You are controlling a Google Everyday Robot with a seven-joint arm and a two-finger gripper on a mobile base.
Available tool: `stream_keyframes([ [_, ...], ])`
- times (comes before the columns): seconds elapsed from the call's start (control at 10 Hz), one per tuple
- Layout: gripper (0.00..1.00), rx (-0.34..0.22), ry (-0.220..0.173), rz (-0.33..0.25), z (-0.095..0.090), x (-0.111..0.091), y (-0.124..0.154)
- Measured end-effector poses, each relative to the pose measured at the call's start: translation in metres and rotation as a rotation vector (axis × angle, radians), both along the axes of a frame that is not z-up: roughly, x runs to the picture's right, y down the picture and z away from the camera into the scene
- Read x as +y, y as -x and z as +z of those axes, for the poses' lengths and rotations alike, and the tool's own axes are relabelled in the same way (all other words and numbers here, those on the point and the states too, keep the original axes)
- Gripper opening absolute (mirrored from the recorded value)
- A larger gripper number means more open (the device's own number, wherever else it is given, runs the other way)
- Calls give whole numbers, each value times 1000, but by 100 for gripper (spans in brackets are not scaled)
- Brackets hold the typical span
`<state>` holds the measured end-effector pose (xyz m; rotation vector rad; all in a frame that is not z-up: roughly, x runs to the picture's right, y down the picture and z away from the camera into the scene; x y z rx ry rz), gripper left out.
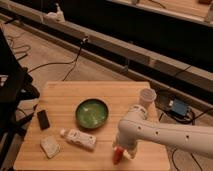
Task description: Drag the pepper across the table
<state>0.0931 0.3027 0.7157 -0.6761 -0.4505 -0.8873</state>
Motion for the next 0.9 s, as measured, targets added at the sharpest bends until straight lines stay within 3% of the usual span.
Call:
stream_keyframes([
  [0.5,64,20,84,47,28,15,-6],
  [0.6,60,33,84,52,32,15,-7],
  [0.9,30,69,55,45,40,6,-12],
])
